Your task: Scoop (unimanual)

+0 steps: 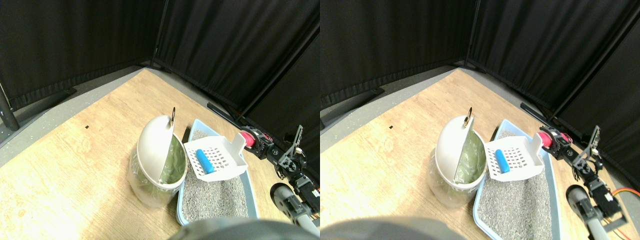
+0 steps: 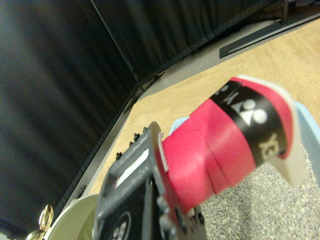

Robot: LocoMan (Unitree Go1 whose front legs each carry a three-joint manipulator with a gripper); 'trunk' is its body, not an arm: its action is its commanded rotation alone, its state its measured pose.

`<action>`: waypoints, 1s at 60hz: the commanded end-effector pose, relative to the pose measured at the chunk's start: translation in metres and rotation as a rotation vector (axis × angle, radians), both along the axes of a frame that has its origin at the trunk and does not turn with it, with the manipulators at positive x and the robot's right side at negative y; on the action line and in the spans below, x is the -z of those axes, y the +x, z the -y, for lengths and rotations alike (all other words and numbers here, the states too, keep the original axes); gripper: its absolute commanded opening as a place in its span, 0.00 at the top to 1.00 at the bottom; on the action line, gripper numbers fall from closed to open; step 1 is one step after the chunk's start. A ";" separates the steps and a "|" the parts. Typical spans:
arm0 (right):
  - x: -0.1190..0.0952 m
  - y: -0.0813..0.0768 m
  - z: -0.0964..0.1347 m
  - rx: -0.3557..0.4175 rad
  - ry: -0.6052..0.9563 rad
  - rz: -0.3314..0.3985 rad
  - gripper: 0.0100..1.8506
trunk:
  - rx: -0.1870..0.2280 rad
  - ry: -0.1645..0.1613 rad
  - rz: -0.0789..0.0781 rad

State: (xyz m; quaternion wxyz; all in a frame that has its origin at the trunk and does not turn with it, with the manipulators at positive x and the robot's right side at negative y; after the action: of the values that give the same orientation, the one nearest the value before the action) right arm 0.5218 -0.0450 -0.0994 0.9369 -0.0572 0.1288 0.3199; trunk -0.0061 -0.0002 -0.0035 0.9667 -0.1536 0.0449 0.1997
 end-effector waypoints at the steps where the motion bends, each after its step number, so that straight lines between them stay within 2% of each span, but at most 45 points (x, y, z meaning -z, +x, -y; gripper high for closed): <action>1: -0.010 -0.002 -0.009 -0.039 0.006 0.047 0.96 | -0.016 -0.009 -0.021; 40: -0.020 -0.001 -0.023 -0.096 -0.125 0.072 0.98 | -0.024 -0.019 -0.015; 60: -0.030 -0.002 -0.029 -0.061 -0.219 0.098 0.98 | -0.026 -0.023 -0.012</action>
State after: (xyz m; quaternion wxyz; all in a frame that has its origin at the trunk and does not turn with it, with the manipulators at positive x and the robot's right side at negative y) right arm 0.5215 -0.0240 -0.0787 0.9195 -0.1785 0.1463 0.3181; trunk -0.0052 -0.0010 -0.0038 0.9654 -0.1598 0.0451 0.2011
